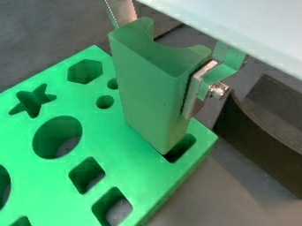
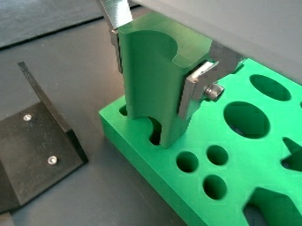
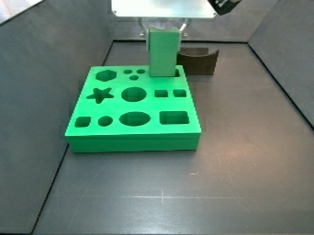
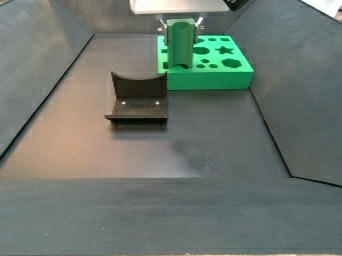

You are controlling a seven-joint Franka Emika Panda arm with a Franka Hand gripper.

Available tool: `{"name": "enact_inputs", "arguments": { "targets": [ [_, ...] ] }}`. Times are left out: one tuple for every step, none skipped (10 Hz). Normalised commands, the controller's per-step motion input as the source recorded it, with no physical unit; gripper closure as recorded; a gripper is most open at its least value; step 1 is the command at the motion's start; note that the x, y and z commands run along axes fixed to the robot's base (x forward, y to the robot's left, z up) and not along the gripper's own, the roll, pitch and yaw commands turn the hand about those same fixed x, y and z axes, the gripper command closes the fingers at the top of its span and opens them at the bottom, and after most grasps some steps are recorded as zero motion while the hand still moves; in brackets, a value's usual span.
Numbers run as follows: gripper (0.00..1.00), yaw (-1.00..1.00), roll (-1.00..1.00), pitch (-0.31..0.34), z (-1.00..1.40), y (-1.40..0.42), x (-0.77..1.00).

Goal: Pick up the arch object. Move up. Place the arch object on the fixture. Regrasp the arch object. Rotate the arch object. Move to above the board. Insert the arch object.
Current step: Insert the arch object.

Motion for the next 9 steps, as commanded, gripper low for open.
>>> {"name": "enact_inputs", "arguments": {
  "targets": [
    [1.00, 0.00, 0.13, 0.050, -0.32, 0.00, 0.33],
    [1.00, 0.00, 0.15, 0.060, -0.34, 0.00, 0.30],
    [1.00, 0.02, 0.16, 0.000, -0.37, 0.00, 0.00],
    [1.00, 0.01, 0.09, 0.000, -0.39, 0.00, 0.00],
    [1.00, 0.01, 0.11, -0.054, -0.55, 0.00, -0.04],
    [1.00, 0.00, 0.13, -0.027, -0.56, 0.00, 0.00],
    [1.00, 0.00, 0.16, 0.000, -0.59, -0.03, 0.02],
    [1.00, 0.00, 0.14, 0.000, -0.47, -0.06, 0.00],
    [1.00, 0.00, 0.00, 0.000, 0.00, 0.00, 0.00]
  ]
}}
